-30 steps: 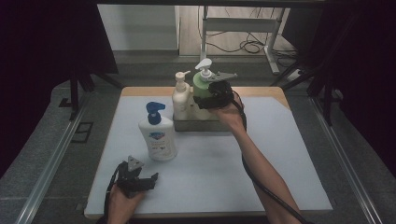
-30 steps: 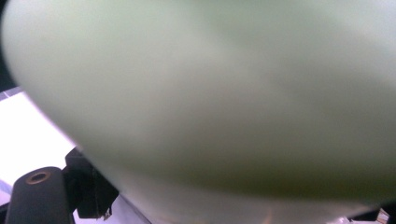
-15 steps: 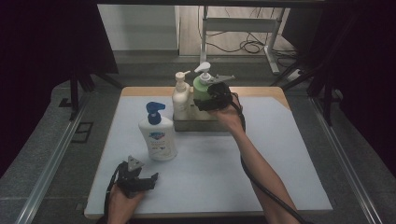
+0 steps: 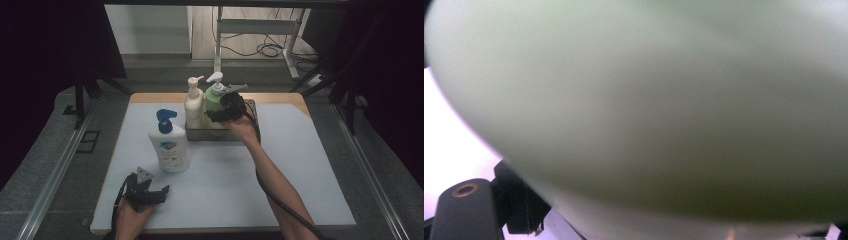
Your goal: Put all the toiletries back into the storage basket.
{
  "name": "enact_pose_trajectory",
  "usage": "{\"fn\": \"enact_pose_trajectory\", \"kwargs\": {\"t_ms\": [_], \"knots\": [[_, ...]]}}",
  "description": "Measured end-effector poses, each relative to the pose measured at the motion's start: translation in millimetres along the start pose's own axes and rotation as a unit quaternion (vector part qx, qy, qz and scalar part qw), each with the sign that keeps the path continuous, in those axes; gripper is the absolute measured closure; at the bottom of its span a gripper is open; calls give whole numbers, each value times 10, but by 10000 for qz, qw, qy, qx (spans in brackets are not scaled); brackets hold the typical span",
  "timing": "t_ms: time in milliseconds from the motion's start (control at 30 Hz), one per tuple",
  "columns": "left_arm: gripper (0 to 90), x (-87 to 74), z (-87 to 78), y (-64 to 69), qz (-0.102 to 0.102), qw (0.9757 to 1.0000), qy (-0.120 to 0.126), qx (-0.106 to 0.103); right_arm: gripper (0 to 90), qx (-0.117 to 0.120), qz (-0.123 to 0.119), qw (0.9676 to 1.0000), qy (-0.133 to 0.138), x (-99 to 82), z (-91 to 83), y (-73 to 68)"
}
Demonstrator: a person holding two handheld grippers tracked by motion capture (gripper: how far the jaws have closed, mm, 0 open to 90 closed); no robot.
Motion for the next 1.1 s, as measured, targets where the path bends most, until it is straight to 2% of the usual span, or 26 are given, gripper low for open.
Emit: {"fn": "enact_pose_trajectory", "kwargs": {"t_ms": [567,900,1100], "knots": [[130,-1,-1,0,-1,10000,-4,0,125,65,40,9998,-191,-166,157,-8],[130,0,0,1,0,10000,-2,5,119,173,147,9994,-242,-179,166,20],[130,0,0,1,-1,10000,-3,5,116,276,113,9993,-243,-175,171,30]]}}
Point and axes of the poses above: each handheld gripper's, and its own axes: z roughly forward along the jaws, x roughly out of its top, y roughly to its right, the point moved 8 cm from there along z, roughly forward along the jaws, and after that the axes turned 3 degrees about -y, right-handed, at the moved point
